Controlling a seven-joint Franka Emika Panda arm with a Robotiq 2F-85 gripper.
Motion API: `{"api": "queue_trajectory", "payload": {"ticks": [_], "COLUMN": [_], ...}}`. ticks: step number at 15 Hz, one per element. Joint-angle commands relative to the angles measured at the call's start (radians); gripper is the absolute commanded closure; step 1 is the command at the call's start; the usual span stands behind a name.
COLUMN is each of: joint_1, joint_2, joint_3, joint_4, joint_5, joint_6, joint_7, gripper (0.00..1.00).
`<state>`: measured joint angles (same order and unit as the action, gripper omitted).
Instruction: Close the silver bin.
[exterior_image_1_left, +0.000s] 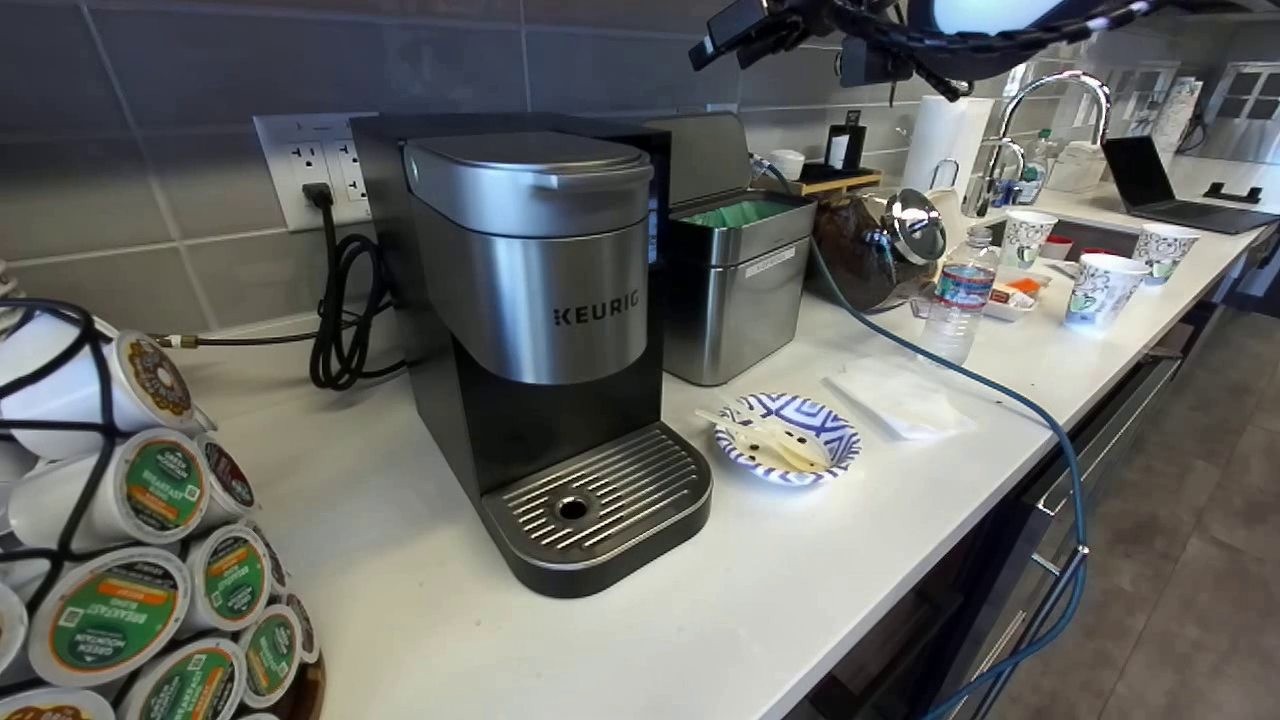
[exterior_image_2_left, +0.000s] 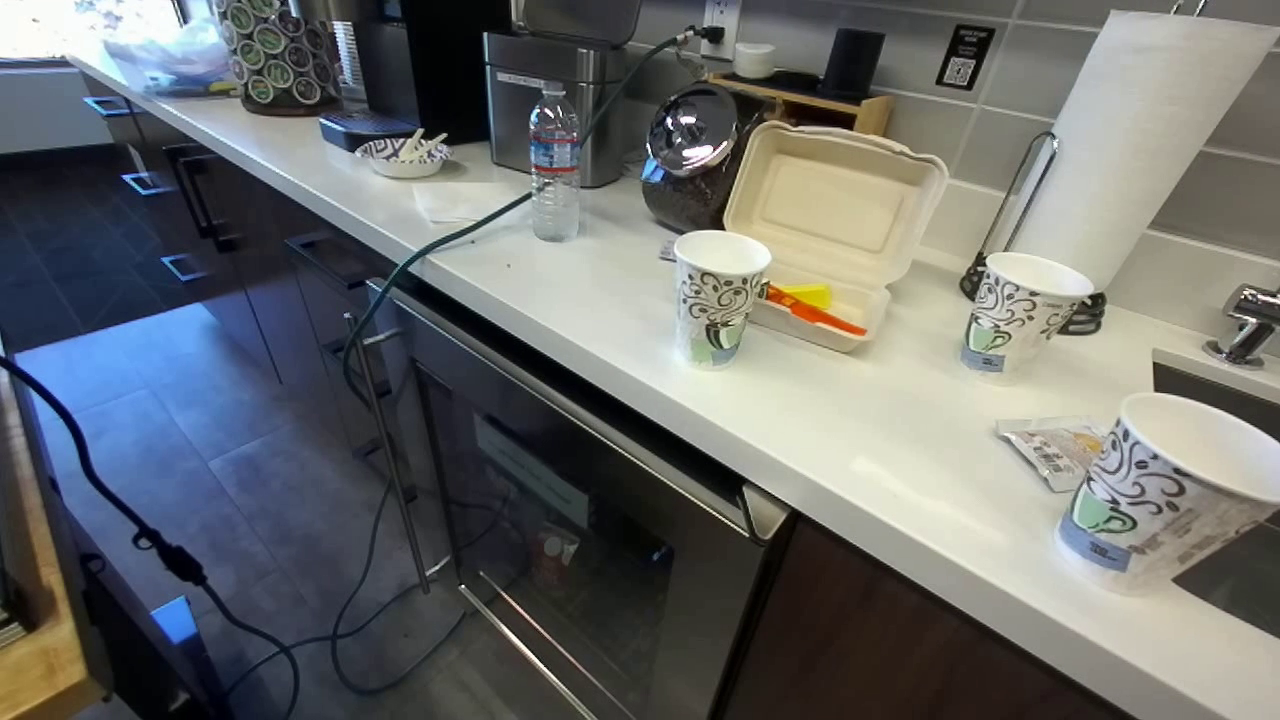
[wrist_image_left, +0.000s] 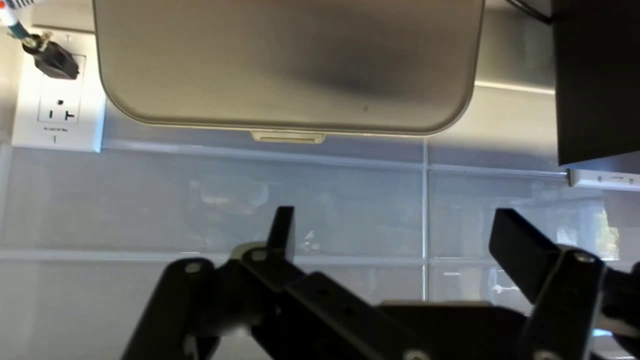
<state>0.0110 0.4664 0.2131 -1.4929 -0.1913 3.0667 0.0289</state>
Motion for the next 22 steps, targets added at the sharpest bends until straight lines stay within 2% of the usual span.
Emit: {"api": "queue_trajectory", "payload": {"ticks": [1, 6, 10, 13, 22], "joint_1": [0.067, 0.171, 0.255, 0.294, 0.387], "joint_2": [0.128, 0.238, 0.299, 0.333, 0.433], "joint_3": [-0.058, -0.178, -0.298, -0.353, -0.514], "joint_4": [0.197, 0.367, 0.471, 0.533, 0.691], "joint_5": [-0.033, -0.074, -0.101, -0.101, -0.104], "joint_6": [-0.027, -0.036, -0.118, -0.214, -0.383], "joint_7": [0.007, 0.024, 0.026, 0.031, 0.12], "gripper": [0.0, 0.0, 0.0, 0.0, 0.0]}}
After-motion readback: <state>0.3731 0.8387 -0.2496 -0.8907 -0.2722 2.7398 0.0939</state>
